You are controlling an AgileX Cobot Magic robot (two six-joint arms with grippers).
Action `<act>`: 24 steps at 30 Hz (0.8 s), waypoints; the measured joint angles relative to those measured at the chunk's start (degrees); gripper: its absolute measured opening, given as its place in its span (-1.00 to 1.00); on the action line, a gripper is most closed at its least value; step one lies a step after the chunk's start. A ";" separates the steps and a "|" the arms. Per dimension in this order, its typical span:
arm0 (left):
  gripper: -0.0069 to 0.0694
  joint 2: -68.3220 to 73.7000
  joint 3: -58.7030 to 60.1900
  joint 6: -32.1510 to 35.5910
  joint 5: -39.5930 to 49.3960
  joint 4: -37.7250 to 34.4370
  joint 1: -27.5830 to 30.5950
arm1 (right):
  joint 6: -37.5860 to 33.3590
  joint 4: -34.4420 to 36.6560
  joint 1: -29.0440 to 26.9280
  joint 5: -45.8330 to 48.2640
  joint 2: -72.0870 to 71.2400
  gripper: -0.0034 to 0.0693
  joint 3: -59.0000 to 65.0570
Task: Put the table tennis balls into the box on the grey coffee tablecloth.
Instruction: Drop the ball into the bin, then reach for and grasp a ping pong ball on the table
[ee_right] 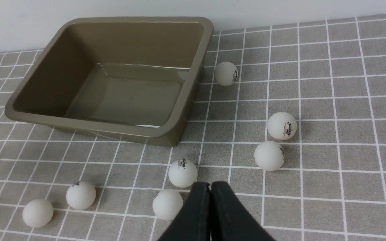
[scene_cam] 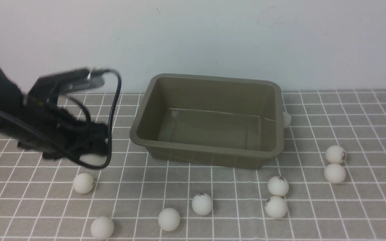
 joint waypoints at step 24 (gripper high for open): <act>-0.01 24.53 -39.14 -5.94 21.40 18.78 -6.32 | -0.17 -2.67 0.00 -11.01 52.14 0.21 -9.40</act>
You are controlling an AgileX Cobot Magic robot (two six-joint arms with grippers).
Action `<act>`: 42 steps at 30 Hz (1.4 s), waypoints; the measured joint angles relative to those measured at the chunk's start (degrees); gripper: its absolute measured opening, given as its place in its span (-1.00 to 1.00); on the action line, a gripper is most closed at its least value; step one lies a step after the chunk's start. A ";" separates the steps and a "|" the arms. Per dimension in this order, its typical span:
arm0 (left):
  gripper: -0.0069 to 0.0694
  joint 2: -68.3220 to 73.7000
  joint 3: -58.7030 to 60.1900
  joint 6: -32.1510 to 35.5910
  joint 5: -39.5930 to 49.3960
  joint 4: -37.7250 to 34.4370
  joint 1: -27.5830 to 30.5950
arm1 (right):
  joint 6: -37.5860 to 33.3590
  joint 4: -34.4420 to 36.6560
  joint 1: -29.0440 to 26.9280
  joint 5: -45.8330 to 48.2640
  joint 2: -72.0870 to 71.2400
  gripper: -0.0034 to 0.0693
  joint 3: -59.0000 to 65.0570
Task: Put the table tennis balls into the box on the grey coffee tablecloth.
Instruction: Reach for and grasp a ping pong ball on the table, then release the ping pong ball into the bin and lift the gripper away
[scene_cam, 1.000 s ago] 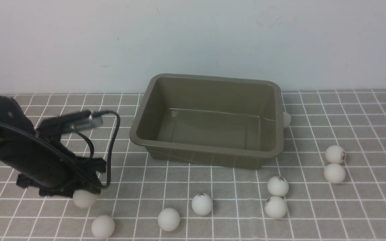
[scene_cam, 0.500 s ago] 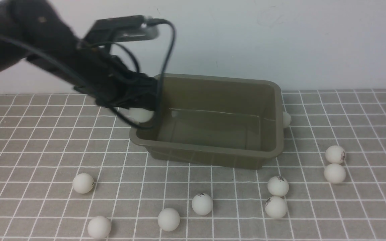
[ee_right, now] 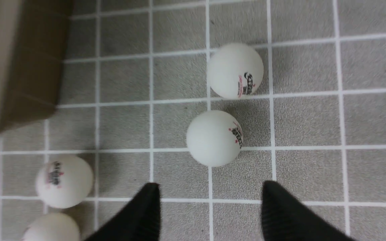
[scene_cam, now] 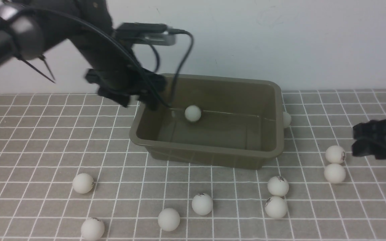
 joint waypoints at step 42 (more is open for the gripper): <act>0.74 -1.90 30.96 12.87 -12.07 -10.52 13.58 | -2.81 5.48 18.67 8.73 20.16 0.66 -38.50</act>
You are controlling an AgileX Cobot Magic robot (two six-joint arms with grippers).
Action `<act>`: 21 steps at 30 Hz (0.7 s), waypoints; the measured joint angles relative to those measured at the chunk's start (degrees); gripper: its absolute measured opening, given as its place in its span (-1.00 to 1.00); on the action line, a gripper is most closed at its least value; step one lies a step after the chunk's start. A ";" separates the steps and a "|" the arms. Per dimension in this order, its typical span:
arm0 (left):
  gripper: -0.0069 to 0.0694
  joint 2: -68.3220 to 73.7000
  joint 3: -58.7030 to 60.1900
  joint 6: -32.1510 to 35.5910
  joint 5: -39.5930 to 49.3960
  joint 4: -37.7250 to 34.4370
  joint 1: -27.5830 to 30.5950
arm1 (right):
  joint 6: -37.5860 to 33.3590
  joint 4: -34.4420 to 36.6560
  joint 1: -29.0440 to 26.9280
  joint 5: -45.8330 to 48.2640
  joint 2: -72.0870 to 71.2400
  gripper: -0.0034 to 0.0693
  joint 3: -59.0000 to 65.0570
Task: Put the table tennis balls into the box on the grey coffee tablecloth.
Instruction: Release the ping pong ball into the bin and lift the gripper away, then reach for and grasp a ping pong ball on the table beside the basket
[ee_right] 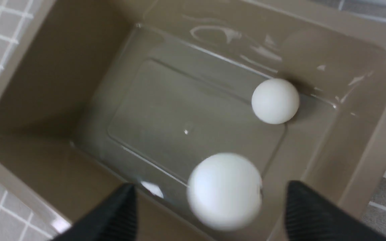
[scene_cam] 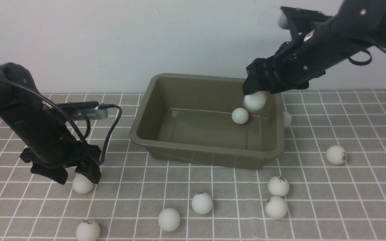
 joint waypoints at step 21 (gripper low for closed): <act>0.10 -0.53 -20.34 0.28 7.52 -4.23 -4.64 | 7.85 -19.63 -16.81 17.42 -7.02 -0.91 3.92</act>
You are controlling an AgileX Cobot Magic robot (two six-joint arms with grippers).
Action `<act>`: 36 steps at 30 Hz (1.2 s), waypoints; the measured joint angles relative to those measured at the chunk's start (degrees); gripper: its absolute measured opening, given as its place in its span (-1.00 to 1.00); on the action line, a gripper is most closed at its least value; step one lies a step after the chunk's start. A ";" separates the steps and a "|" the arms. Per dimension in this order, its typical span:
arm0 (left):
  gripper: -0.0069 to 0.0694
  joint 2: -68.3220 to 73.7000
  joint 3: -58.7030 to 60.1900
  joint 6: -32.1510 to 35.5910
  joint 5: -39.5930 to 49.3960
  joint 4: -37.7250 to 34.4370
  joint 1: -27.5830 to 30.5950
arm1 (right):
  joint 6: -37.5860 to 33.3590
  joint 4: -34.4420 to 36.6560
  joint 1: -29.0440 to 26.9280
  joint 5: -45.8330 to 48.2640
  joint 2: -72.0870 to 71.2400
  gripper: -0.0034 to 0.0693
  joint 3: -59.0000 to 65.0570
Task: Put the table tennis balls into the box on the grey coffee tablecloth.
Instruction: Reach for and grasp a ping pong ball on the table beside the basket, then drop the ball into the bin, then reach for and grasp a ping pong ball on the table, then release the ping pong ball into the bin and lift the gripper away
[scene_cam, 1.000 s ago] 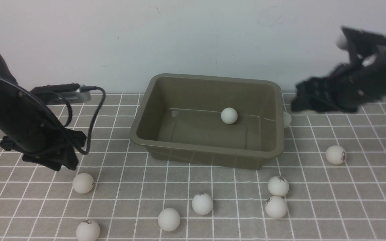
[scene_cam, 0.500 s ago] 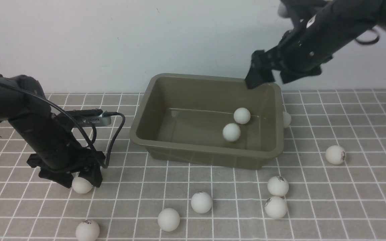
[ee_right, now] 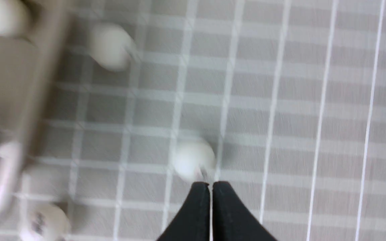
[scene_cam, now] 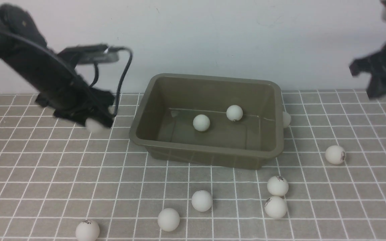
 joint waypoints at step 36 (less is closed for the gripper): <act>-0.83 -18.65 12.39 -12.12 9.31 14.50 -1.03 | -15.28 25.84 7.34 -10.72 5.65 0.10 -6.47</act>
